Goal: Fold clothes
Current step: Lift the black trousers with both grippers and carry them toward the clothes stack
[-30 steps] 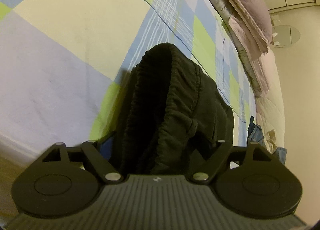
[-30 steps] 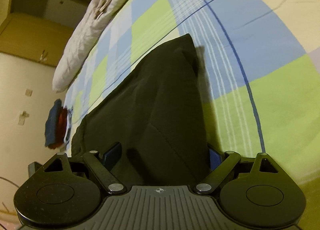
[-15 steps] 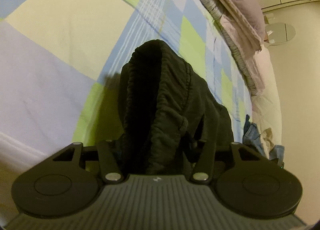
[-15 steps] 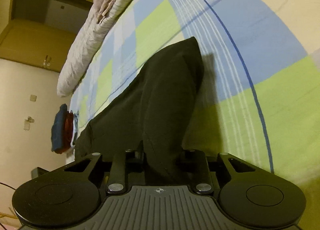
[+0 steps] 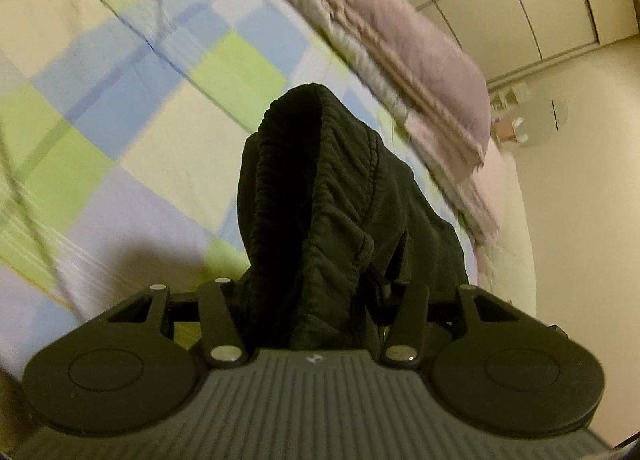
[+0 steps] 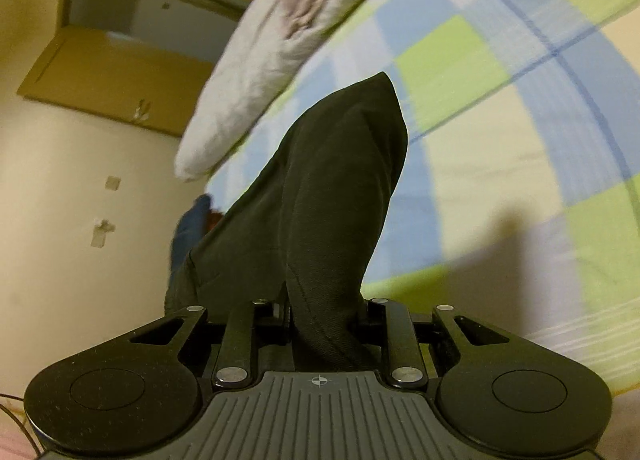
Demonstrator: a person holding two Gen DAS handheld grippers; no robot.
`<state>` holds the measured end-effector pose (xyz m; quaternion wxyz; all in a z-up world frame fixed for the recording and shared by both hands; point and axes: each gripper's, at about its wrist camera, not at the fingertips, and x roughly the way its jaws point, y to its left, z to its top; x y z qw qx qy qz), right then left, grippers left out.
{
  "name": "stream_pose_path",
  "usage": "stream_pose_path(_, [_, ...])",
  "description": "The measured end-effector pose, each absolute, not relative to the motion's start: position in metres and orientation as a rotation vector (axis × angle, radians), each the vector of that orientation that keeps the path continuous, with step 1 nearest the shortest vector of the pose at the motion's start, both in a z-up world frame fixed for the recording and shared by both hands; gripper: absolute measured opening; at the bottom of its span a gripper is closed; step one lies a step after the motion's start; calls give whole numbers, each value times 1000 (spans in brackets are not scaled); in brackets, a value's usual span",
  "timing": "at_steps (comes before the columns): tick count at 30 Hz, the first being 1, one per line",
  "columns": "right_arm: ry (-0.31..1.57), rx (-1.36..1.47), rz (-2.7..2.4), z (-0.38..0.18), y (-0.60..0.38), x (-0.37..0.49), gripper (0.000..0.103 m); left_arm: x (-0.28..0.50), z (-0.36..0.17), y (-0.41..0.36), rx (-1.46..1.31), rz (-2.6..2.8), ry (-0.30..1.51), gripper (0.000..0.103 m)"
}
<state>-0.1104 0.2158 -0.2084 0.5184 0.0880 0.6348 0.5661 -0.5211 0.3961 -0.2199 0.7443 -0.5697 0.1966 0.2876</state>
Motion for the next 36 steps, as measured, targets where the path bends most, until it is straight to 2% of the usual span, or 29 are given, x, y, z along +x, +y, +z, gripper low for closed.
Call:
stream_pose_path(10, [1483,176,1482,-158,299,-257,24,-684,-172,439,-1212,685,322,45])
stream_pose_path(19, [1436,296,1423,-128,354,-432,24,-841,-124,533,-1112,613,385,45])
stream_pose_path(23, [1442,297,1413,-115,366,-484,24,-882,-112,546,-1094,614,378,45])
stream_pose_path(31, [1396,242,1493,-85,388,-526,24,-932,-101,520,-1132,671,246,45])
stream_pose_path(36, [1383,246,1518,-87,381,-541,24,-941,-93,514,-1098,673,244,45])
